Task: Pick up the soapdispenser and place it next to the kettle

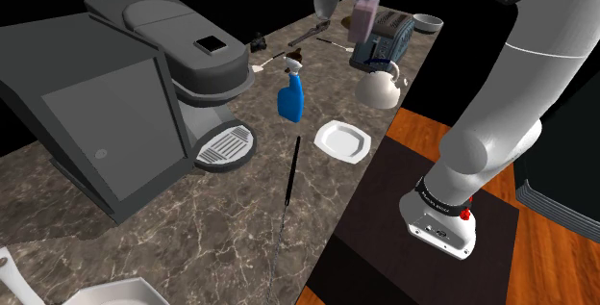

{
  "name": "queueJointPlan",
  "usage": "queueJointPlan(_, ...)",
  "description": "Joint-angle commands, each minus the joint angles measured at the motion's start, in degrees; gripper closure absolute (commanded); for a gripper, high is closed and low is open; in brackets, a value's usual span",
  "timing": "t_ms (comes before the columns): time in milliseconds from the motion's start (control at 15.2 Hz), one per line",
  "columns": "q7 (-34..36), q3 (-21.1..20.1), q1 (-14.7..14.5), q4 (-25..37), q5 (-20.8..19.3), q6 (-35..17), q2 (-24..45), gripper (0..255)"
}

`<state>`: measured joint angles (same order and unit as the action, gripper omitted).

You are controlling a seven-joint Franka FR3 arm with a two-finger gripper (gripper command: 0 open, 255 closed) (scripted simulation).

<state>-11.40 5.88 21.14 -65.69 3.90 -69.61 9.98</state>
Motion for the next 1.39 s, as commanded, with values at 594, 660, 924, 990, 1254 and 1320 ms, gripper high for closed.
queueJointPlan(594,-0.11,-0.22,-0.53,-15.95,-0.66,-10.94,-5.1,255)
queueJointPlan(660,-0.13,-0.23,-0.55,-17.12,-0.7,-11.82,-5.4,255)
queueJointPlan(924,-0.2,-0.27,-0.63,-21.53,-0.81,-15.25,-6.39,255)
queueJointPlan(990,-0.22,-0.28,-0.64,-22.57,-0.83,-16.09,-6.59,255)
queueJointPlan(1254,-0.32,-0.32,-0.69,-26.49,-0.89,-19.37,-7.23,255)
queueJointPlan(1320,-0.34,-0.32,-0.7,-27.41,-0.9,-20.17,-7.35,255)
